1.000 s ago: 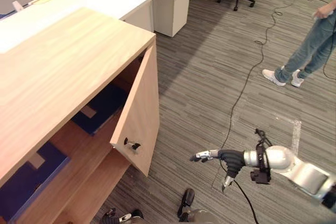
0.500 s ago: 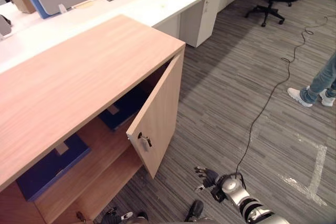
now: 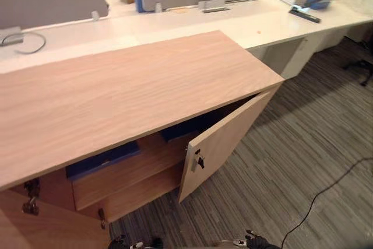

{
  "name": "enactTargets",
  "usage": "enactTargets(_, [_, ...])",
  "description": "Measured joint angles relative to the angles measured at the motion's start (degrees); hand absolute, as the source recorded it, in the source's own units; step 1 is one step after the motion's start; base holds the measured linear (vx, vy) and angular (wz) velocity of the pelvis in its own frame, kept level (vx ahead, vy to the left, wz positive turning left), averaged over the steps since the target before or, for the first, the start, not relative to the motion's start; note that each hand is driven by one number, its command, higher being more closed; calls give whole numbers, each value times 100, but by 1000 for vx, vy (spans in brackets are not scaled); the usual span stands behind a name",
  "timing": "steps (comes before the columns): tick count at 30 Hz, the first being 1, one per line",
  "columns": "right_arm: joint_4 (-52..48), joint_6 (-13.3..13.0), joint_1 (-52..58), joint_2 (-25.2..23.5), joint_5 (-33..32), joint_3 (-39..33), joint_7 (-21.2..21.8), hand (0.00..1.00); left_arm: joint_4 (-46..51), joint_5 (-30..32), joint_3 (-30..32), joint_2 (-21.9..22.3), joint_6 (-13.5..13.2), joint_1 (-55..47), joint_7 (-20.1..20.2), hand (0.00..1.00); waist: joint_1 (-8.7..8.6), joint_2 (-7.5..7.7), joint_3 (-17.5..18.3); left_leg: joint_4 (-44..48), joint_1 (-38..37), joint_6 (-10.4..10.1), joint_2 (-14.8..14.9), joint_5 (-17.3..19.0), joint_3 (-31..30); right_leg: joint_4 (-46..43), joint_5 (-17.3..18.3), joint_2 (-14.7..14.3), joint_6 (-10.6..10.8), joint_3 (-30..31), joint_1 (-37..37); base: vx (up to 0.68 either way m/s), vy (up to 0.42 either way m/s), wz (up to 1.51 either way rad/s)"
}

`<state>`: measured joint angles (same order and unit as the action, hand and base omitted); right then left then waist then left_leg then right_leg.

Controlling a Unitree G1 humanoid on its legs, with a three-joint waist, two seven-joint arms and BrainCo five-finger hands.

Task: Walk over to the cabinet, pick up the folder, carry it to the office cabinet, place the folder inside the office cabinet, then close the office cabinet door

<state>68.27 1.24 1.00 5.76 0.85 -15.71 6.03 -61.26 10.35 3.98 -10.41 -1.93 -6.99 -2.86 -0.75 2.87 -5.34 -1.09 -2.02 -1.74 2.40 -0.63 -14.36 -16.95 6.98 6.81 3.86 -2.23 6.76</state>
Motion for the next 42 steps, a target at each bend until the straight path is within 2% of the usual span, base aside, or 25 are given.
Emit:
enactTargets(1, [1, 0, 31, -34, -1, -71, -2, 0, -20, -1, 74, 3, 13, 25, 1, 0, -17, 76, -22, 20, -4, -38, -48, 9, -76, 164, -17, -69, 24, 206, -13, 68, -249, 113])
enactTargets(2, [5, -13, 117, -52, -53, -150, -4, 0, -40, -26, 276, -24, 18, 91, -3, 0, -25, 228, -46, 70, -24, -138, -215, 61, -202, 227, 8, -31, 90, 357, -106, 58, -229, 87])
enactTargets(5, [2, -15, 203, -64, -211, -570, -47, 0, -78, -77, 803, 305, 9, 93, -10, 0, 10, -7, 12, 116, -10, -235, 26, 85, 220, 174, 138, -192, -32, 41, -138, 67, -161, 45])
enactTargets(8, [4, -23, 333, -185, -218, -913, -50, 0, -74, -384, 1007, 358, 10, -1, -29, 0, -8, -32, 69, -85, 24, -344, 275, 27, 187, 389, 167, -396, -54, -154, -175, 53, -147, 20])
enactTargets(12, [1, -14, 489, -205, -190, -1073, -89, 0, -78, -412, 839, 327, 9, -32, -69, 0, -40, -30, 197, -186, 164, -400, 299, -5, 100, 604, 156, -395, -61, -371, -217, 90, -40, 25])
enactTargets(16, [2, 0, 478, -224, -187, -1111, -192, 0, -77, -416, 397, 205, 9, -22, -81, 0, -57, -45, 251, -197, 189, -407, 175, -8, 94, 867, 45, -311, -48, -492, -429, 156, 45, 21])
enactTargets(21, [-60, -36, 329, -233, -190, -666, -282, 0, 5, -421, 39, 109, -20, 7, -123, 0, -99, -15, 252, -192, 172, -406, 85, -9, 131, 1054, -37, -217, 18, -543, -588, 91, 46, 9])
enactTargets(25, [-118, -79, 304, -234, -193, -441, -319, 0, 4, -443, 28, 86, -24, 9, -126, 0, -112, 16, 245, -160, 198, -401, 76, -12, 74, 1055, -45, -172, 19, -628, -611, 2, 19, 10])
enactTargets(27, [-118, -120, 322, -234, -198, -353, -327, 0, 7, -531, 25, 64, -26, 22, -131, 0, -166, 22, 227, -78, 315, -394, 50, -33, -178, 1054, -46, -168, 19, -878, -667, -68, -21, 48])
enactTargets(31, [-111, -123, 341, -207, -196, -342, -327, 0, 32, -657, 23, 58, -29, 125, -167, 0, -163, -11, 45, 95, 672, -478, -82, -220, -801, 1043, -36, -118, 3, -1504, -748, -118, -22, 89])
enactTargets(32, [-106, -126, 310, -222, -193, -494, -325, 0, 150, -652, 3, 61, -26, 126, -169, 0, -166, -39, -46, 185, 845, -434, -128, -337, -637, 984, -10, -45, -35, -1829, -778, -174, 17, 146])
enactTargets(33, [-111, -118, 289, -261, -188, -721, -324, 0, 254, -637, -30, 69, -26, 123, -166, 0, -168, -73, -137, 282, 1002, -124, 28, -217, 168, 907, 10, -3, -71, -2146, -804, -159, 51, 127])
enactTargets(34, [-113, -107, 282, -272, -186, -794, -327, 0, 272, -630, -20, 59, -24, 138, -162, 0, -172, -94, -197, 367, 1087, 26, 151, -126, 782, 900, 19, 46, -85, -2311, -811, -170, 68, 126])
enactTargets(35, [-131, -100, 247, -283, -187, -805, -332, 0, 281, -620, -11, 31, -11, 183, -160, 0, -171, -33, -317, 891, 1280, 218, 387, 140, 1905, 826, 42, 240, -109, -2592, -836, -183, 116, 107])
enactTargets(36, [-168, -83, 191, -244, -176, -802, -335, 0, 298, -626, 5, 34, -10, 200, -160, 0, -149, -46, -384, 1592, 1511, 211, 592, 317, 2642, 726, 62, 371, -108, -2764, -831, -122, 98, 100])
enactTargets(37, [-210, -55, 168, -225, -158, -793, -339, 0, 297, -638, 18, 45, -9, 174, -165, 0, -145, -60, -401, 2052, 1594, 238, 677, 384, 2957, 668, 84, 461, -93, -2860, -832, -42, 200, 89])
enactTargets(38, [-296, -16, 150, -180, -79, -752, -364, 0, 308, -657, 20, 136, -8, 73, -173, 0, -154, -233, -384, 2864, 1583, 269, 855, 494, 3427, 524, 150, 575, -36, -3068, -866, 3, 197, 81])
enactTargets(39, [-343, -17, 151, -123, -67, -748, -386, 0, 313, -660, 16, 201, -9, 31, -177, 0, -173, -357, -336, 2899, 1570, 156, 912, 651, 3544, 464, 189, 561, 26, -3184, -868, 13, 303, 105])
enactTargets(40, [-343, -19, 130, -41, -56, -742, -403, 0, 300, -664, 10, 251, -8, 26, -180, 0, -200, -499, -314, 2610, 1563, 157, 855, 756, 3602, 361, 261, 521, 126, -3302, -875, -3, 229, 114])
enactTargets(42, [-290, 14, -4, -179, 30, -741, -412, 0, 253, -686, 27, 179, 5, 57, -176, 0, -100, -287, -400, 1597, 1363, 293, 348, 404, 3570, 703, 136, 617, 41, -3363, -892, -38, 182, 116])
